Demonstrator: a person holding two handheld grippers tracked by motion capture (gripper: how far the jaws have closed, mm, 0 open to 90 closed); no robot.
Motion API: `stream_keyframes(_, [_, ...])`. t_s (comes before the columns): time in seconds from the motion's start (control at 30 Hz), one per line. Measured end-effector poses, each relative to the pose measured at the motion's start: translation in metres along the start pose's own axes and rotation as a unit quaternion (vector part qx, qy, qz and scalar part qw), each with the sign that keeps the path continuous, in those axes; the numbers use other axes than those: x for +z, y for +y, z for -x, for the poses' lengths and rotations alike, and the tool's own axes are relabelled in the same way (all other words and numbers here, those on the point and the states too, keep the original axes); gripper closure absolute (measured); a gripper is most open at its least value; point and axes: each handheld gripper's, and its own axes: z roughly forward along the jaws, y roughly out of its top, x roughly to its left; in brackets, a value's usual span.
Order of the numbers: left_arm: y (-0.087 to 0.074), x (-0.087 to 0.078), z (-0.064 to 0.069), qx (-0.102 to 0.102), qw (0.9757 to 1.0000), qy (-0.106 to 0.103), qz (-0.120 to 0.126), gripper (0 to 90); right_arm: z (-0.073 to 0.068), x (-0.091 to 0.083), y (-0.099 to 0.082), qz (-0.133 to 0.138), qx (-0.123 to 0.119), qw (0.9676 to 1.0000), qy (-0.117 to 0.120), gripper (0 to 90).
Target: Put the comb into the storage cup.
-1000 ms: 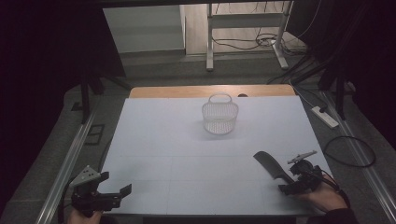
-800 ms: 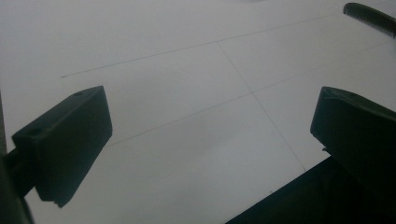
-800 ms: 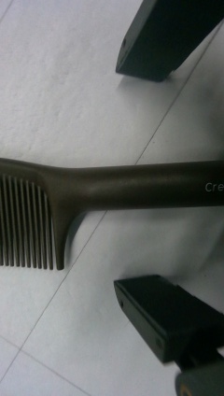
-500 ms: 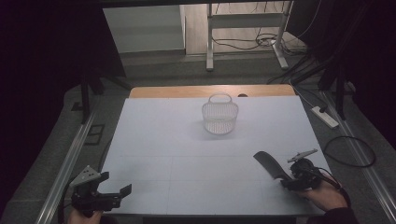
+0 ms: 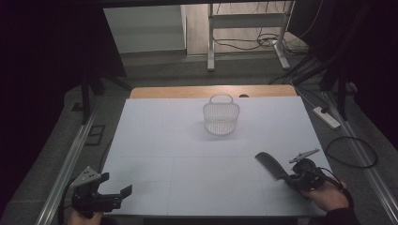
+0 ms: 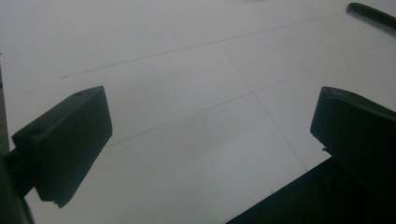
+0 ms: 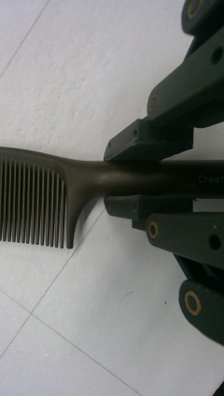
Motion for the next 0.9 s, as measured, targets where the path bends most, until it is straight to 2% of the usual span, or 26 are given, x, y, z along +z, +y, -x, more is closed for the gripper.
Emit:
stream_keyframes(0.1, [0.000,0.000,0.000,-0.001,1.0000,-0.001,0.001,0.0,0.001,-0.002,-0.001,0.004,0.001,1.0000,-0.002,72.5])
stream_keyframes(0.3, [0.000,0.000,-0.001,-0.005,1.0000,-0.005,0.003,0.0,0.000,-0.009,-0.003,0.037,0.001,0.9993,-0.008,72.5])
stream_keyframes(0.4, [0.001,0.000,-0.002,-0.013,0.9998,-0.017,0.006,0.0,-0.002,-0.013,-0.002,0.050,-0.005,0.9987,-0.009,72.5])
stream_keyframes(0.6, [0.004,0.004,0.002,-0.006,0.9995,-0.031,0.004,0.0,-0.007,-0.023,-0.001,0.082,-0.010,0.9965,-0.010,72.5])
stream_keyframes(0.73, [0.008,0.008,0.001,-0.007,0.9985,-0.055,0.009,0.0,-0.010,-0.027,-0.001,0.097,-0.019,0.9951,-0.008,72.5])
stream_keyframes(0.9, [0.015,0.011,0.000,-0.002,0.9979,-0.064,0.010,0.0,-0.015,-0.033,0.001,0.120,-0.031,0.9923,-0.010,72.4])
